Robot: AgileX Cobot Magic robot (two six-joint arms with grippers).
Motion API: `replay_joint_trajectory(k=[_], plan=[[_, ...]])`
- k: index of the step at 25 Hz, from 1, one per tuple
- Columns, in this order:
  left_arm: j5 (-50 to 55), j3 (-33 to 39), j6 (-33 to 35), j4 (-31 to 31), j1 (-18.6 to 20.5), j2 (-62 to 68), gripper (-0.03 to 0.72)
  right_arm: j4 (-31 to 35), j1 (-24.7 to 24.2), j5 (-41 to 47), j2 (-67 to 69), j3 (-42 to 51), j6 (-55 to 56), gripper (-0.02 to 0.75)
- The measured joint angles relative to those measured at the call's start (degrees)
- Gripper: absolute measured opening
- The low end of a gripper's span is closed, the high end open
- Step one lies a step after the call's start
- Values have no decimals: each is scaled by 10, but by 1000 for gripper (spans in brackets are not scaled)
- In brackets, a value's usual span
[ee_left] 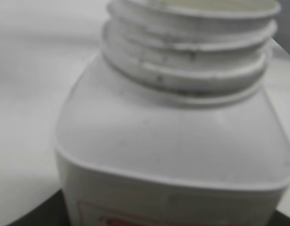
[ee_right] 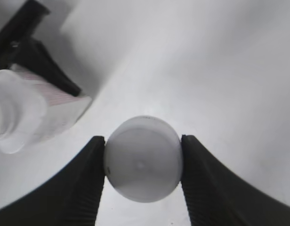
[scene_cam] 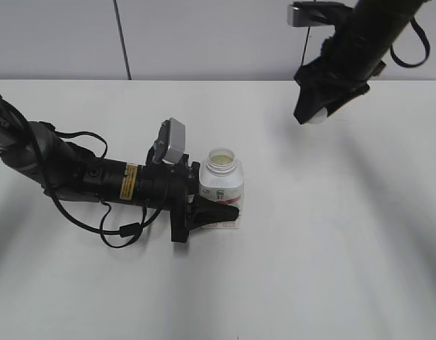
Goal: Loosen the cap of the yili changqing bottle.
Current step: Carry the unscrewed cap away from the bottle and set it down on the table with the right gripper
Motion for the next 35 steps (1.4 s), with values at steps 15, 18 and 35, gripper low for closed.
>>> replay_joint_trajectory(k=[15,18,35], plan=[[6,0,-1,2,0,-2,376,61,-208,-200,-1,275,18,389],[6,0,-1,2,0,-2,376,61,-222,-238,-1,296,18,389],[6,0,-1,2,0,-2,376,23,-227,-303,-1,314,17,389]])
